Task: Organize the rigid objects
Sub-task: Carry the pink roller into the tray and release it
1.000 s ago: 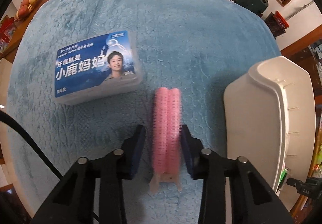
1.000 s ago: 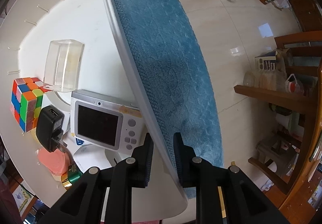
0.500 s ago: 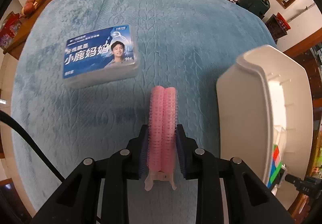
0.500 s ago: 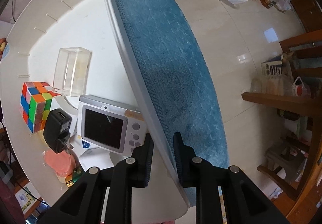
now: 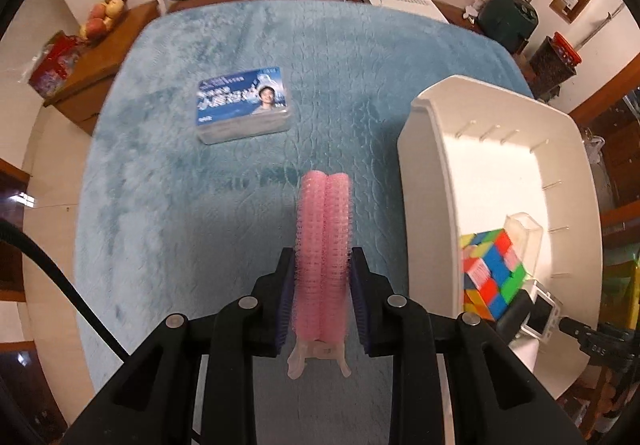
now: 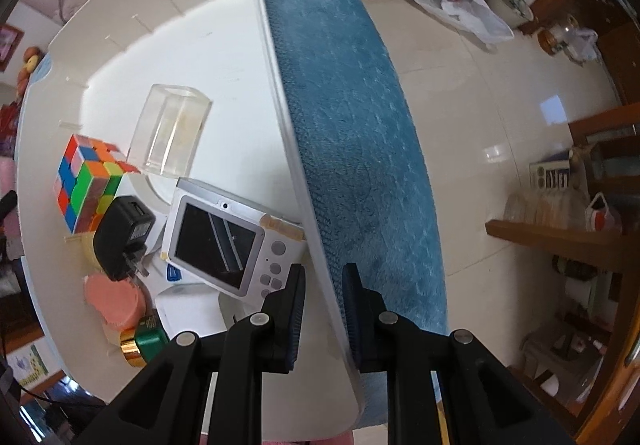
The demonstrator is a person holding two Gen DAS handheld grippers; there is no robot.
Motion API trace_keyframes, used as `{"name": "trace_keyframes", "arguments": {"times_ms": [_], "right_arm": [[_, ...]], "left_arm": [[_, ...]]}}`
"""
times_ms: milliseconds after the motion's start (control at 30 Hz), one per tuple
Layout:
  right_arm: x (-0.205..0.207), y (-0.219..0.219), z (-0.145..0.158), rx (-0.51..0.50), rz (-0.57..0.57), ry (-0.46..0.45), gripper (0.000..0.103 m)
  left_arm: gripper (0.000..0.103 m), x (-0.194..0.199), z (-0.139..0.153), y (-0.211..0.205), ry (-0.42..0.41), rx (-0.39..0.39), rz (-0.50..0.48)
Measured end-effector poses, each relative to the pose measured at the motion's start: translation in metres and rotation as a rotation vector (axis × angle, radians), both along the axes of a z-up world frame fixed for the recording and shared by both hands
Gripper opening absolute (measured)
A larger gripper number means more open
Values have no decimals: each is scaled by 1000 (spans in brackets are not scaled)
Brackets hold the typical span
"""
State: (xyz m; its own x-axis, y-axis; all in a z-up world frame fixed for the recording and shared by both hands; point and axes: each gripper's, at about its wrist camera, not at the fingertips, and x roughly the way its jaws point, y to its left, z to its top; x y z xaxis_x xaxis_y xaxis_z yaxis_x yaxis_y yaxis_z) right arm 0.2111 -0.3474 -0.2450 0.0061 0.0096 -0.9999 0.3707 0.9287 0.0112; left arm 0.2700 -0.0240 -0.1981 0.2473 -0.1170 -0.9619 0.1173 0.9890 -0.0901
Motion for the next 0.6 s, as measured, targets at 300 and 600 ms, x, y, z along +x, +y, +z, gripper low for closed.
{"name": "trace_keyframes", "arguments": {"times_ms": [300, 600], "right_arm": [[-6, -3, 5, 65, 102, -35, 16], [-11, 4, 10, 77, 220, -62, 15]], "left_arm": [[28, -39, 43, -27, -53, 22, -5], [28, -67, 66, -79, -83, 1, -66]]}}
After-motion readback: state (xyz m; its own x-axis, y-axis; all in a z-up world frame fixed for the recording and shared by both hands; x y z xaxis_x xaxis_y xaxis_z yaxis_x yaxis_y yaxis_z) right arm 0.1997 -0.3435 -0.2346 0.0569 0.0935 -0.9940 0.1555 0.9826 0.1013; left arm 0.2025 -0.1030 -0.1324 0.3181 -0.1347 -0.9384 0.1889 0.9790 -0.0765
